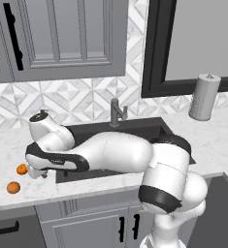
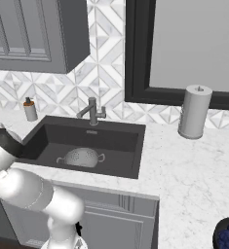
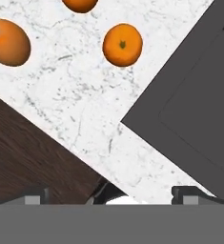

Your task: Put the colander in the sink, put the tangerine, tangerine, tangerine in the colander, and turn on the sink faucet and pour water over the colander.

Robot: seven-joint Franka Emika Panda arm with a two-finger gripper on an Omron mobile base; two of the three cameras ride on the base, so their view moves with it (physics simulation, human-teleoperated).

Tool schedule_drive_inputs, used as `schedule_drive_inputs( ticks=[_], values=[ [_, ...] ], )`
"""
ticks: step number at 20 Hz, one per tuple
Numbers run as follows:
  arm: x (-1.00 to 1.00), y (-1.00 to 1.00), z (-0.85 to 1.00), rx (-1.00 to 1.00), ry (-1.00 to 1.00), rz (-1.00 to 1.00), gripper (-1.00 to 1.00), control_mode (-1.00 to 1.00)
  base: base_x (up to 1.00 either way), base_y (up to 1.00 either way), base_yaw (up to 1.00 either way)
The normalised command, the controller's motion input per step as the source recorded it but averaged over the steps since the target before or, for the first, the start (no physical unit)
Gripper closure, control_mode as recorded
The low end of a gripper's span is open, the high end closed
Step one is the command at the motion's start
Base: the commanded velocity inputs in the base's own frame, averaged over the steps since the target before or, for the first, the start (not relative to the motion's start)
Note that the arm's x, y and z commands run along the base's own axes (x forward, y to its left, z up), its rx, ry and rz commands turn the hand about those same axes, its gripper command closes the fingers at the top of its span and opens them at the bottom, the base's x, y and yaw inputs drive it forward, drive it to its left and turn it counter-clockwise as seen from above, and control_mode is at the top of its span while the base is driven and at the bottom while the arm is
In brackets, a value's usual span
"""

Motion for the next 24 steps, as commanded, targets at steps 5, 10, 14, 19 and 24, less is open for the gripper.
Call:
schedule_drive_inputs(
  ticks=[5, 10, 14, 19, 24],
  values=[
    [0.53, 0.38, -0.32, -0.10, 0.04, 0.12, -1.00, -1.00, 0.00, 0.00, 0.00],
    [0.48, 0.34, -0.30, -0.09, 0.03, 0.12, -1.00, -1.00, 0.00, 0.00, 0.00],
    [0.51, 0.36, -0.11, -0.05, 0.00, 0.12, -1.00, -1.00, 0.00, 0.00, 0.00],
    [0.52, 0.24, -0.05, -0.04, 0.01, 0.11, -1.00, -1.00, 0.00, 0.00, 0.00],
    [0.04, 0.00, -0.25, -0.10, 0.02, 0.09, -1.00, -1.00, 0.00, 0.00, 0.00]
  ],
)
